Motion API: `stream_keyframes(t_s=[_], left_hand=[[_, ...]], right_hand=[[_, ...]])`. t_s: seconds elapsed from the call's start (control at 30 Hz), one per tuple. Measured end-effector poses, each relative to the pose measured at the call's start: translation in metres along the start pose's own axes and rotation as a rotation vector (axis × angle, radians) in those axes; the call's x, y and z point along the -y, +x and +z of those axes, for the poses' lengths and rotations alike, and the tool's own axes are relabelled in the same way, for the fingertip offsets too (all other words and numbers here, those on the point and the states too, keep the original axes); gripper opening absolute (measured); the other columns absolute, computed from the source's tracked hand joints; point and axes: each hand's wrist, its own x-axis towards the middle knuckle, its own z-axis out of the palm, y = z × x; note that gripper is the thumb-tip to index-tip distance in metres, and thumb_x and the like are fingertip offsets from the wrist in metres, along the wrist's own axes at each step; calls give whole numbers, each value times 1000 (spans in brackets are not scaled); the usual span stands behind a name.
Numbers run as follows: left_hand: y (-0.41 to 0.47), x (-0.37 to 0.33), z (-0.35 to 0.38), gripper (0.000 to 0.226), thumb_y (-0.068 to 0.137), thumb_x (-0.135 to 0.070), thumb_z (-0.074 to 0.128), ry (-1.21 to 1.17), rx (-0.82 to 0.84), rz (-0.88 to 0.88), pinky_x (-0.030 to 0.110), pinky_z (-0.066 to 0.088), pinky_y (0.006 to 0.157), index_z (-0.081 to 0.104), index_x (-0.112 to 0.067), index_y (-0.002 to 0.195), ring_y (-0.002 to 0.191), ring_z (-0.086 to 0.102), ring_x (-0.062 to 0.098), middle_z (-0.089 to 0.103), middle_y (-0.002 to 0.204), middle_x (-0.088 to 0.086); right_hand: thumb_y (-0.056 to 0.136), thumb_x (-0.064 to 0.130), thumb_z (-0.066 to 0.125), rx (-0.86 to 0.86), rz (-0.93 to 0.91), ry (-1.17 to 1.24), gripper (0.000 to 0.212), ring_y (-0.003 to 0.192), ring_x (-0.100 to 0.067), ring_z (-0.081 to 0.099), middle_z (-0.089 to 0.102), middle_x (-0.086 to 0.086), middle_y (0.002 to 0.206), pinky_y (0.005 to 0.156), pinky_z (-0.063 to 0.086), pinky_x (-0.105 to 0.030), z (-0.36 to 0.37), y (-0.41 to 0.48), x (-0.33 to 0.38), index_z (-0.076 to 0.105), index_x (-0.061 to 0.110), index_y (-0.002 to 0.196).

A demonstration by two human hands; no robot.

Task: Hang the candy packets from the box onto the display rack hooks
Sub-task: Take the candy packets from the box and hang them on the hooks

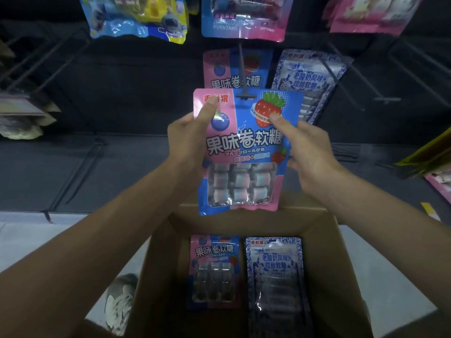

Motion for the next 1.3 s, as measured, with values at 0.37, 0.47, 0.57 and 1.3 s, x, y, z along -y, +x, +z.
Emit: stream_keyframes(t_s=[0.37,0.47,0.57,1.3], left_hand=[[-29,8,2,25,97,-34,71,-107,-35,-47,16,37,34,68,-14,81,41,62,12,71,65,4],[-32,9,0,25,97,-33,71,-122,-24,1,17,38,35,69,-16,78,44,63,13,71,66,4],[-32,9,-1,26,96,-35,71,-115,-18,39,20,40,36,69,-17,77,46,63,14,69,65,3],[-2,16,9,29,93,-46,75,-33,-10,12,45,58,59,70,-21,81,64,72,30,76,79,9]], right_hand=[[97,35,74,15,1,-84,25,93,-24,80,83,0,96,85,63,-44,-15,-15,-5,79,13,108],[98,32,73,35,-44,-95,23,92,-27,80,83,-2,96,93,61,-55,-15,-18,-5,79,12,106],[99,29,72,44,-82,-76,20,89,-24,80,83,-2,95,91,62,-57,-16,-19,-4,79,11,103],[98,34,75,-13,-104,-87,30,94,-27,79,82,-7,97,89,63,-46,-13,13,-13,78,5,99]])
